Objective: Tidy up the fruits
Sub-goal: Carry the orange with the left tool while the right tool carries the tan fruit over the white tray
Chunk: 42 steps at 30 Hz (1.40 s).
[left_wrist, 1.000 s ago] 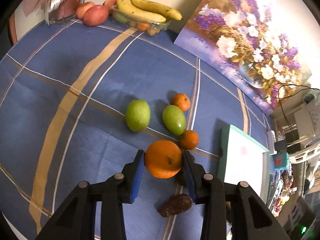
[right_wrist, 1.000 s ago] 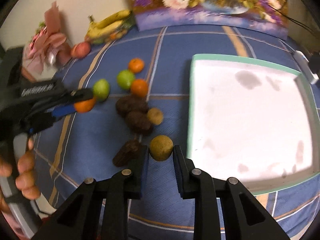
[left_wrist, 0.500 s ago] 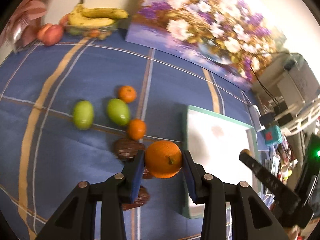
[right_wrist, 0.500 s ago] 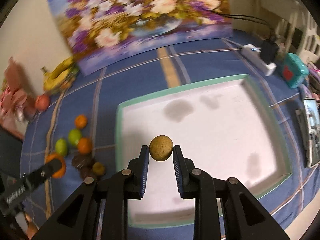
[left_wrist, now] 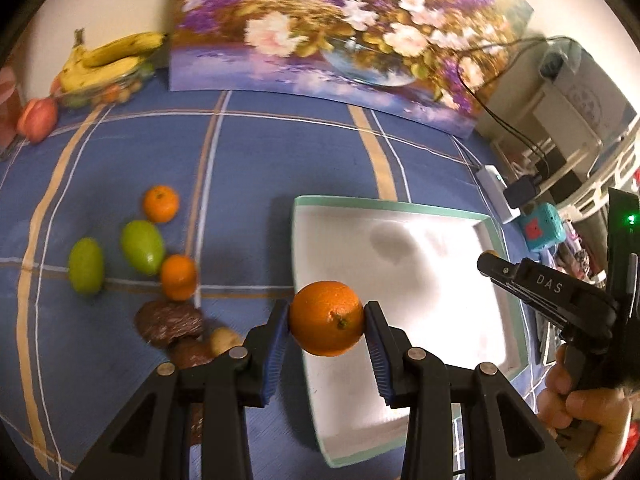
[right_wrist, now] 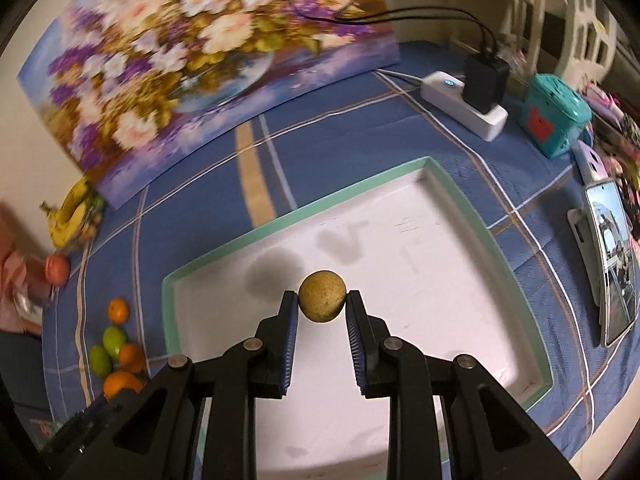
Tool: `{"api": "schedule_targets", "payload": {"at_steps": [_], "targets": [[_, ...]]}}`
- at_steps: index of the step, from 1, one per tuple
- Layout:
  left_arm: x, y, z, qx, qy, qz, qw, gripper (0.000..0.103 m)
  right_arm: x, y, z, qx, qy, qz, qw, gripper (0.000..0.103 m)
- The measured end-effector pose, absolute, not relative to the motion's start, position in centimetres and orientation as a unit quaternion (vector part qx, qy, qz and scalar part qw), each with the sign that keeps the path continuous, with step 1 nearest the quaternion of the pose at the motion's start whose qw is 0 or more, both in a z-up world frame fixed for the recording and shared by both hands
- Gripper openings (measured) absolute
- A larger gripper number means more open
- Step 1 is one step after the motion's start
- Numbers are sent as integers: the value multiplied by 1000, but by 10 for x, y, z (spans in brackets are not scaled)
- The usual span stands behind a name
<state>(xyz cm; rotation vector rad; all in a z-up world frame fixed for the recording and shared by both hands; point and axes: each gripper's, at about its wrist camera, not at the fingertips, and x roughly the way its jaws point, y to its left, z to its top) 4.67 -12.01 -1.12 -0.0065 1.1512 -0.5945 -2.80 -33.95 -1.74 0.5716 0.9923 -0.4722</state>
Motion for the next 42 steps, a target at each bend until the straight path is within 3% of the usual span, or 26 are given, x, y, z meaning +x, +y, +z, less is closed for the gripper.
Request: {"api": "schedule_targets", "payload": {"at_steps": [15,42], "targets": [[42,-188,-47,75,551,-293,778,40,-37,-392,-42,291,478,-287,777,25],[40,-191,-67,89,575,-273,766,41,-43,-404,-73,300,508,-297,751,25]]}}
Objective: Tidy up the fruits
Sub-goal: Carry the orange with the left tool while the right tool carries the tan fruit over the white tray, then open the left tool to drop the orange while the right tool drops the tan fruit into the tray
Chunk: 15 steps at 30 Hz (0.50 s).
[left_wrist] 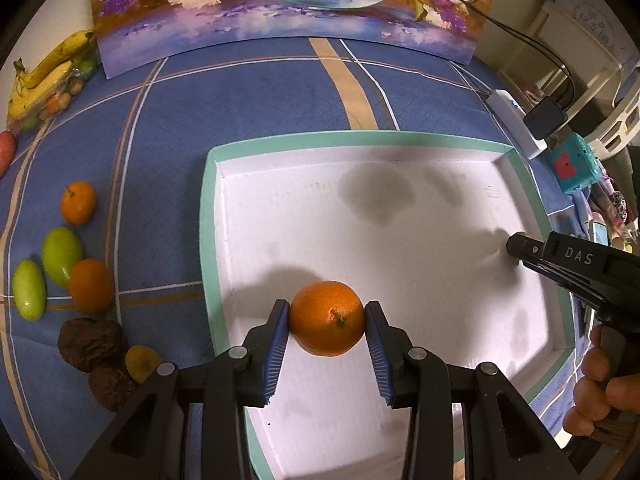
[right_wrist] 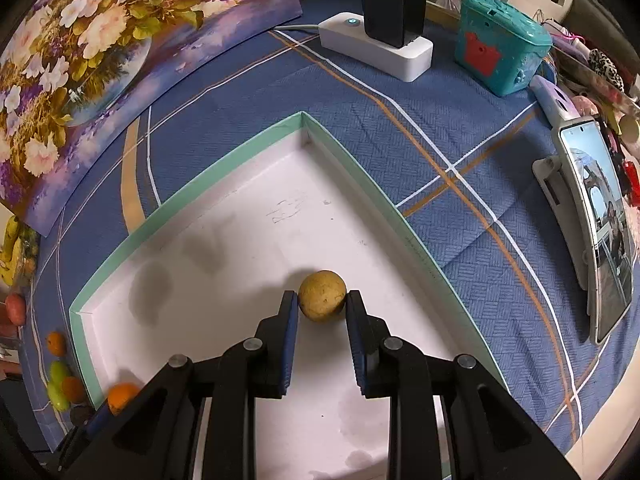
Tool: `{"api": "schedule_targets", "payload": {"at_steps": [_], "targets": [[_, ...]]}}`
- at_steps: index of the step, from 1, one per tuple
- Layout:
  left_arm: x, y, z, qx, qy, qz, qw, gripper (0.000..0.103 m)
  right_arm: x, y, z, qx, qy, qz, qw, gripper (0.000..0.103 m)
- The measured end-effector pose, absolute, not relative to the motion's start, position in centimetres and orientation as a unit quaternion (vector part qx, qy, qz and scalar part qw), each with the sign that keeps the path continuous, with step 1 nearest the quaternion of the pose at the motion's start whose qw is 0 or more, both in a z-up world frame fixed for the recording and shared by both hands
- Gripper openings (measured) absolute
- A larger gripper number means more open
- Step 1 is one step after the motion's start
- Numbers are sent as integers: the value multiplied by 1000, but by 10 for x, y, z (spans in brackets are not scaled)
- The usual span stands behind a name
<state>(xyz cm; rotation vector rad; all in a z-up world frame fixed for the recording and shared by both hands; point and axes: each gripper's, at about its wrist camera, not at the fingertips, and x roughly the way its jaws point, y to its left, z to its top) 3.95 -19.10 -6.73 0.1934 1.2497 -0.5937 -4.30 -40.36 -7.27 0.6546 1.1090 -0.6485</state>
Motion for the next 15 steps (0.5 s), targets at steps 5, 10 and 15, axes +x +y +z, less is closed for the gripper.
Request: {"api": "schedule_targets", "payload": {"at_steps": [5,10,15], "targets": [[40,-192,-61,89,570,-275,769,42,-44,-403,-69,296,504,-292,757,26],[40,-189,-48,81,558,-280,777,42,-46,-400,-59,282,499,-294,765,26],[41,-183,-36,72,545,-278,787,42,-46,-395,-50,269,496,-287,774,26]]}}
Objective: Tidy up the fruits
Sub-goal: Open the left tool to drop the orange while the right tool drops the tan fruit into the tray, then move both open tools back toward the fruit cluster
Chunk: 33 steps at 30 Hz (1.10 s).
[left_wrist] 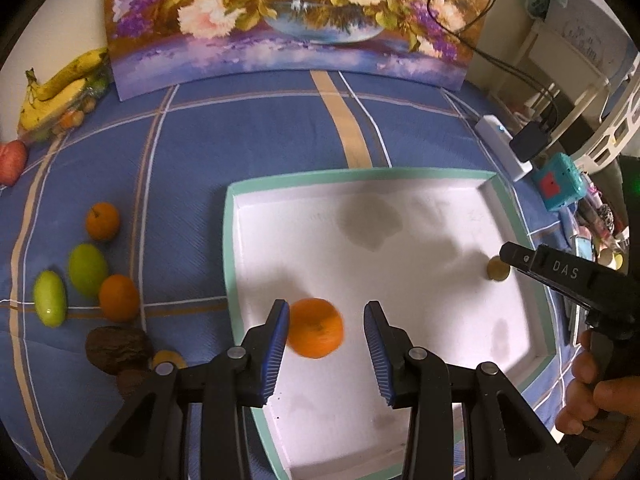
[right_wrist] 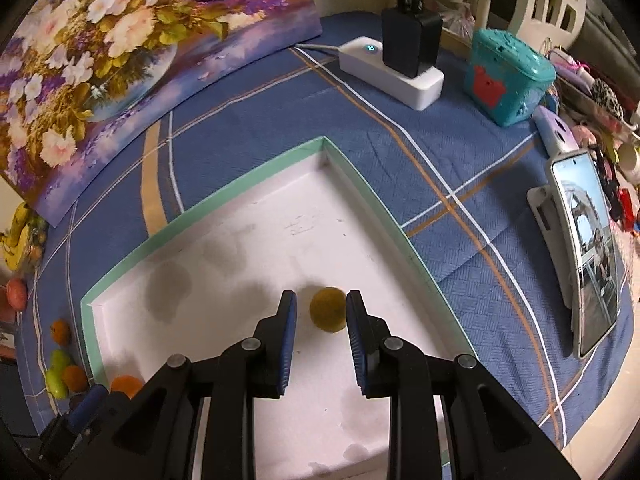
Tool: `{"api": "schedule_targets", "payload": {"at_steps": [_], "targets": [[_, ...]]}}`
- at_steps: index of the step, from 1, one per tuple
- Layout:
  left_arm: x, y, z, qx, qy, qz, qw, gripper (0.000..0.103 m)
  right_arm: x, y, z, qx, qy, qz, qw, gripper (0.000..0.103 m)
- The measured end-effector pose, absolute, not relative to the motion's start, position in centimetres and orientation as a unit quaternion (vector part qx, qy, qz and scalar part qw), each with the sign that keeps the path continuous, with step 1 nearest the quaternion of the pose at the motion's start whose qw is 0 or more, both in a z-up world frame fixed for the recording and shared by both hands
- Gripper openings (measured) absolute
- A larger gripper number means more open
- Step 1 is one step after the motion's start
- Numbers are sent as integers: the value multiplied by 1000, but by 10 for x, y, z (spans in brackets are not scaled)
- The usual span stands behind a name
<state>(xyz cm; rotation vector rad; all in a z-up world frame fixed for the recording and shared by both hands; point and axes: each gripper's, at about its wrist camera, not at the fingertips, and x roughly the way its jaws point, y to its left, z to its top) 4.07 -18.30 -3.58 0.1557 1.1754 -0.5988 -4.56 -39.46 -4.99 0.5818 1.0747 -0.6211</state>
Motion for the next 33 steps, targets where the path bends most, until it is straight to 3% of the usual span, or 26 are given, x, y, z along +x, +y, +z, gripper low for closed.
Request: {"api": "schedule_targets", "payload": {"at_steps": [10,11,12,13,15,18,22,25,33], "targets": [[50,-165,-29,56,541,-239,805,42,-46,-388,-31,245,484,-285,791,26],[52,-162,-30,54,543,-230,806,43,-46,-388,-31,243,484,-286,791,28],[53,-159,-31,52,545,-223,806,50,-46,-388,-31,242,484,-286,791,39],[55,-156,-33,50,548,-213,808,66,-46,-388,-32,241,485,-286,791,45],[60,-148,-37,46,552,-181,813,81,-44,-388,-35,239,488,-284,790,60],[66,-139,-43,45,553,-148,819,85,-43,-387,-36,229,485,-284,795,74],[69,-128,-47,35,554,-113,824,101,-42,-384,-33,214,476,-282,805,80],[72,-120,-48,30,552,-95,828,103,-41,-382,-32,207,471,-278,811,92],[71,-113,-41,30,535,-94,839,103,-37,-377,-25,201,456,-266,825,92]]}}
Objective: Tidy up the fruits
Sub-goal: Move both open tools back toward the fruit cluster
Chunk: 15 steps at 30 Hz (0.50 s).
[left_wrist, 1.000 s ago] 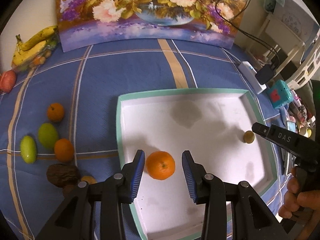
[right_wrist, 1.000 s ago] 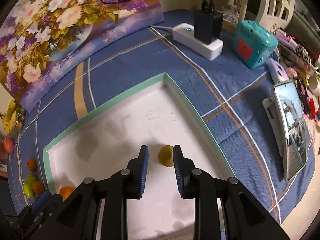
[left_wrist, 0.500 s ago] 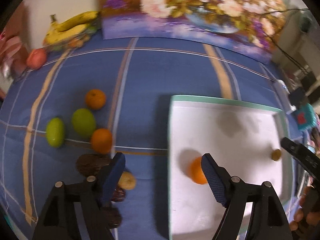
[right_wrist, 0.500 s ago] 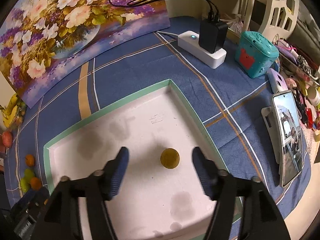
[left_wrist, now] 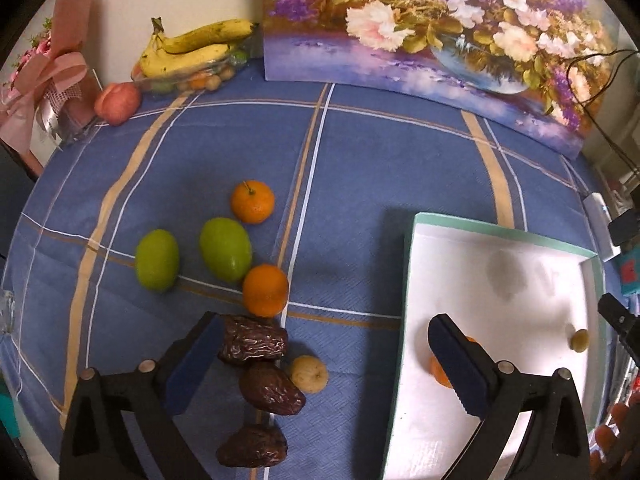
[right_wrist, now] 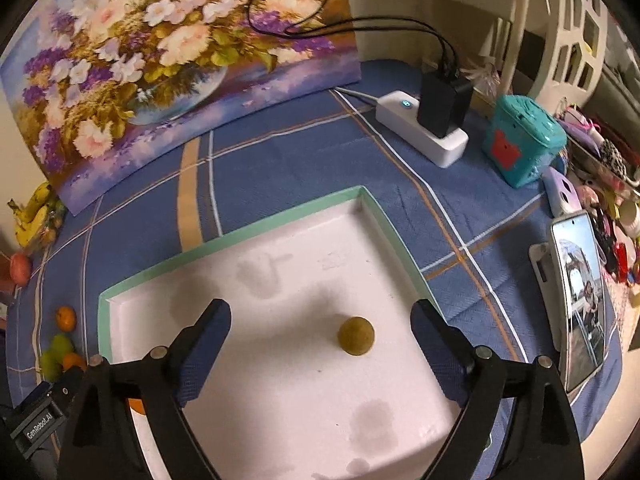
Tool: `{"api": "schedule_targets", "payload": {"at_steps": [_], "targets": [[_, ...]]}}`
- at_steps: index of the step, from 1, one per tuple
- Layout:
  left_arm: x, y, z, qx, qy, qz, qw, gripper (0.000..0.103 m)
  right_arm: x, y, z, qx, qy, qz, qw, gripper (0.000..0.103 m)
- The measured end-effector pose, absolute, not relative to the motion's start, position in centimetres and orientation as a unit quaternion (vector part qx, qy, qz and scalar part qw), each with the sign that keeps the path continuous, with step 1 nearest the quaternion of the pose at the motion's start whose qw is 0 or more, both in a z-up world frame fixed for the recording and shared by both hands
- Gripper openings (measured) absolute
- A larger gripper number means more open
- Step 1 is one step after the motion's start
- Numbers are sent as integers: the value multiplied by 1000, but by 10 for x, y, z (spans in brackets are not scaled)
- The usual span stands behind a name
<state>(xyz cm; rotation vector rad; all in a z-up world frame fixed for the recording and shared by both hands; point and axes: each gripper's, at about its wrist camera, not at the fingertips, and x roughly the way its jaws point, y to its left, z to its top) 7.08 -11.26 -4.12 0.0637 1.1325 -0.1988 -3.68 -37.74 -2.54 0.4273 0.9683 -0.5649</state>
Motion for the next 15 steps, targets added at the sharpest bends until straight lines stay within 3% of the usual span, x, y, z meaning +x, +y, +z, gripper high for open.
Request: {"api": "schedule_targets", "payload": {"at_steps": [15], "targets": [[61,-89,-21,31,499,-105,860,103,-31,-351,-12,145,435,-226,859,92]]}}
